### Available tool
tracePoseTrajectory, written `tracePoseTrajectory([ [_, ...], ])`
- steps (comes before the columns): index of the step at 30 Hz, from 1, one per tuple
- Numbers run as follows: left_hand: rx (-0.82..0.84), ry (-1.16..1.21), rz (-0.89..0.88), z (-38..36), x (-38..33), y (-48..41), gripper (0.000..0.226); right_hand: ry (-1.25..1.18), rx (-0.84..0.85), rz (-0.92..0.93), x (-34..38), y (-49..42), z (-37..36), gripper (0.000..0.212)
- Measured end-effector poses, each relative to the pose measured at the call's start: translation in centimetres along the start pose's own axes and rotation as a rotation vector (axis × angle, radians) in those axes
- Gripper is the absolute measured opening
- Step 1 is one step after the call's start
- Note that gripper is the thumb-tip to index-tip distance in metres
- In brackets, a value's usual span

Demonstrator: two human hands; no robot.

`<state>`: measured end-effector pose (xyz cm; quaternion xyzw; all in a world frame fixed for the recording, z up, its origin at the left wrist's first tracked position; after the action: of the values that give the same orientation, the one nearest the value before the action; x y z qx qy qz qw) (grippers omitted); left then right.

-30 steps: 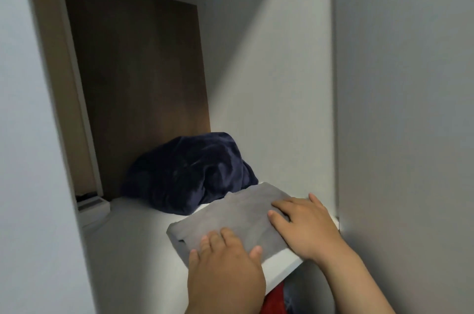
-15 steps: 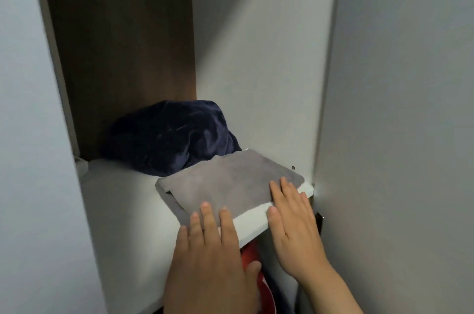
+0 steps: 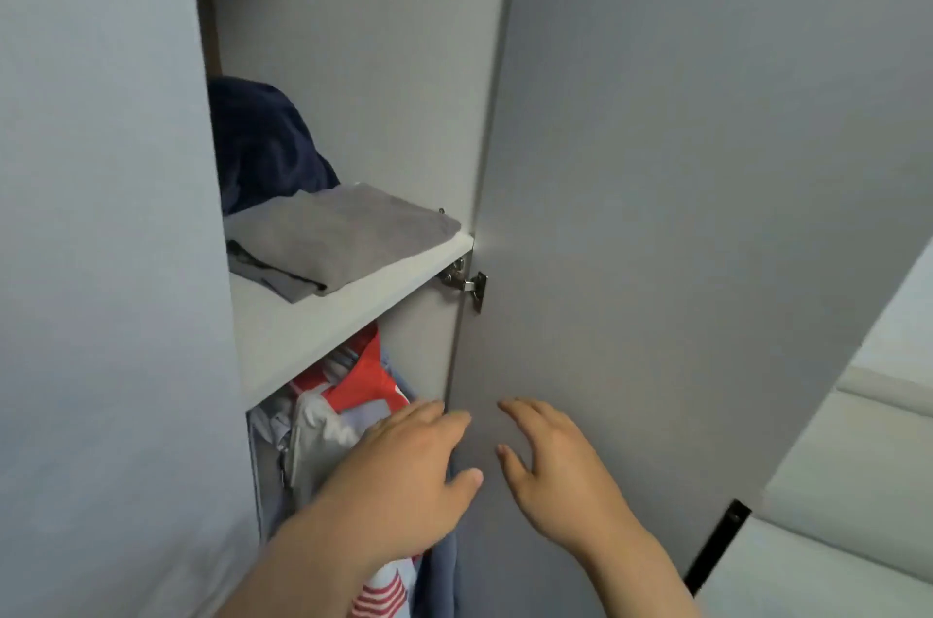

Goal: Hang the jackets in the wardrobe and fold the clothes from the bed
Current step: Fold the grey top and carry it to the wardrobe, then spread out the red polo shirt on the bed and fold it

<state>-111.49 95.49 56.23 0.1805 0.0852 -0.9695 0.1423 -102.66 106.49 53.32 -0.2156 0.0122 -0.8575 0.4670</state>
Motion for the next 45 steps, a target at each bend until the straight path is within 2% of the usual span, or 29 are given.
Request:
tracePoseTrajectory([
  [3, 0.148, -0.051, -0.03, -3.7, -0.5, 2.0, 0.057, 0.013, 0.004, -0.09, -0.5, 4.0, -0.8, 0.055],
  [13, 0.239, 0.039, -0.171, -7.0, -2.9, 6.1, 0.065, 0.094, -0.055, -0.373, -2.9, 17.0, 0.5, 0.051],
  [19, 0.273, 0.062, -0.223, -9.2, -5.6, 5.8, 0.063, 0.121, -0.038, -0.444, -5.0, 21.2, 0.8, 0.05],
  [25, 0.455, 0.129, -0.379, -14.3, -11.2, 6.2, 0.067, 0.112, -0.053, -0.596, -9.6, 25.7, 1.4, 0.052],
  [30, 0.578, 0.111, -0.527, -18.8, -16.7, 5.4, 0.056, 0.101, -0.027, -0.744, -14.0, 31.2, 2.0, 0.054],
  [33, 0.664, 0.063, -0.625, -21.9, -20.1, 4.9, 0.058, 0.082, 0.002, -0.836, -16.1, 34.6, 2.2, 0.055],
  [40, 0.702, -0.048, -0.799, -26.6, -26.1, 2.7, 0.063, 0.08, 0.031, -1.056, -19.0, 42.1, 3.6, 0.054],
  [45, 0.764, -0.047, -0.948, -28.9, -30.5, 3.7, 0.063, 0.071, 0.01, -1.238, -18.3, 47.5, 4.1, 0.055],
])
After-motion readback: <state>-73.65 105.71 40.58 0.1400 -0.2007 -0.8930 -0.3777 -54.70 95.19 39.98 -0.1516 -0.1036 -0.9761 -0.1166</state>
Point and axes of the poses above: each hand's wrist, its own y-axis away from the middle knuckle, its own z-axis out of the back of the hand, x = y × z, the point moved 10 cm from there along -y, towards the middle knuckle, and after that the axes turned 4 degrees about x, right-handed, at the moved point
